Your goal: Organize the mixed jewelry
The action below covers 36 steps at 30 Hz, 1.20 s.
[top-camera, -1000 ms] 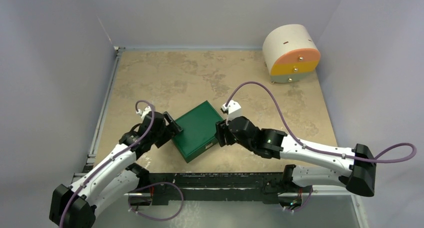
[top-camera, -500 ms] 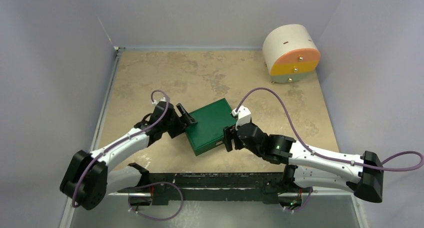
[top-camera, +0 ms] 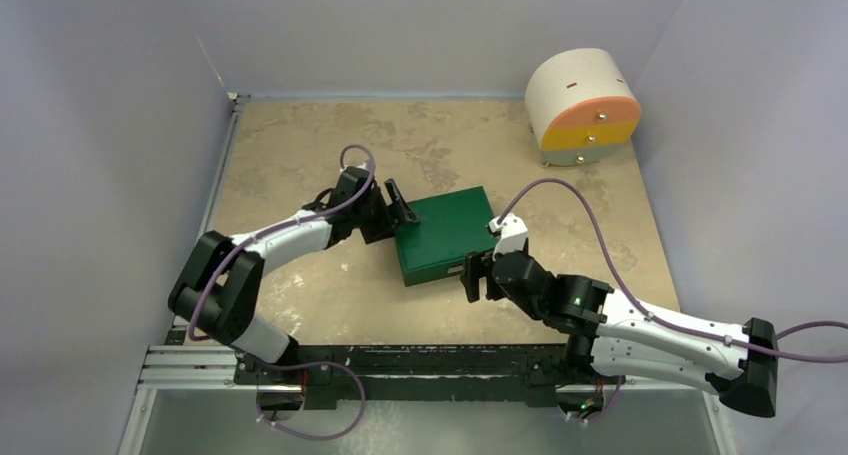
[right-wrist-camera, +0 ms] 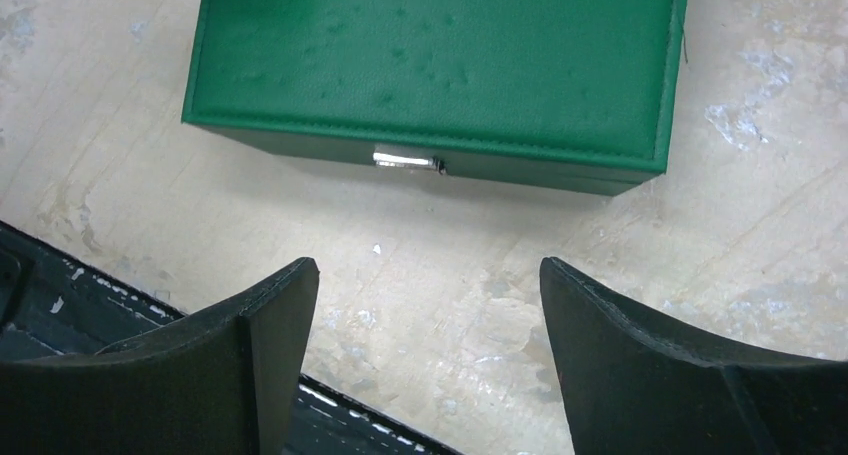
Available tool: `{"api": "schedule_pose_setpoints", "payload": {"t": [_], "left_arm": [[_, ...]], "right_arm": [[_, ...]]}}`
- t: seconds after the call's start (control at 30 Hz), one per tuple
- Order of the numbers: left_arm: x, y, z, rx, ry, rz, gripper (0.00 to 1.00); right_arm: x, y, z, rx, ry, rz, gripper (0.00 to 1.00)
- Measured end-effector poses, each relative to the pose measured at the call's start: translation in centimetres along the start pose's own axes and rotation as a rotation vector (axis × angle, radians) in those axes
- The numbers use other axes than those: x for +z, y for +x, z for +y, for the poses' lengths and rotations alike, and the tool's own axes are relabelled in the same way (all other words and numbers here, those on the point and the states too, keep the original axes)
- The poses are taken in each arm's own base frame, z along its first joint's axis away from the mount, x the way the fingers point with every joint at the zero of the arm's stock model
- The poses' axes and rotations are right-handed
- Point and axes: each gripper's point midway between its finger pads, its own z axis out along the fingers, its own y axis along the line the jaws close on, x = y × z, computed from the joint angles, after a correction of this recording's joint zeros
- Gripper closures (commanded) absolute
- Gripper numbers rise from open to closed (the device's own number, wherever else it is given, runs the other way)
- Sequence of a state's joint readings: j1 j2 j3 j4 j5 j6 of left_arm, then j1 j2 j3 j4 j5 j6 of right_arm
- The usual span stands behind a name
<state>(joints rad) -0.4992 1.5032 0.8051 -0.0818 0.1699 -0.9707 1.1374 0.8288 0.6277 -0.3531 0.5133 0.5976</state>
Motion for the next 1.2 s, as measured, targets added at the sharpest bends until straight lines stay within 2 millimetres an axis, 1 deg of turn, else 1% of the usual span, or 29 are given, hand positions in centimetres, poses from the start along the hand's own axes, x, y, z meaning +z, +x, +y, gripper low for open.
{"api": "schedule_pose_setpoints", "payload": {"t": [0.3,0.4,0.53,0.7,0.77,0.83,0.9,1.0,1.07,1.2], "left_arm": [[3.2,-3.1,-3.1,0.080,0.018,-0.004,0.24],[3.9,-3.9,-4.0,0.101,0.020,-0.006,0.24],[4.1,-4.6,-4.7,0.123,0.018,-0.007,0.24],[3.6,-5.4,-4.8,0.157,-0.005,-0.027,0.24],[2.7,-5.6,-4.5,0.174,-0.028,-0.040,0.24],[1.3,-6.0,-4.5,0.194,-0.049,-0.064,0.24],[-0.4,-6.7,-4.6,0.214,-0.070,-0.100,0.24],[-3.6,-8.1,-5.4,0.248,-0.086,-0.172,0.24],[-6.2,-9.4,-6.3,0.273,-0.090,-0.234,0.24],[-11.6,-11.7,-7.8,0.319,-0.096,-0.365,0.24]], "right_arm": [[-0.8,0.5,-1.2,0.049,0.042,0.010,0.14],[-1.0,0.6,-1.6,0.064,0.055,0.011,0.13],[-1.1,1.0,-2.2,0.077,0.084,0.023,0.12],[-1.1,1.5,-2.9,0.084,0.124,0.036,0.11],[-1.0,1.8,-3.3,0.078,0.146,0.047,0.11],[-0.8,1.9,-3.6,0.070,0.167,0.060,0.10],[-0.6,1.7,-3.9,0.067,0.191,0.062,0.09],[-0.3,0.7,-4.6,0.069,0.222,0.054,0.05],[-0.1,-0.4,-5.3,0.080,0.247,0.048,0.01],[0.5,-2.5,-7.7,0.112,0.318,0.036,0.01]]}}
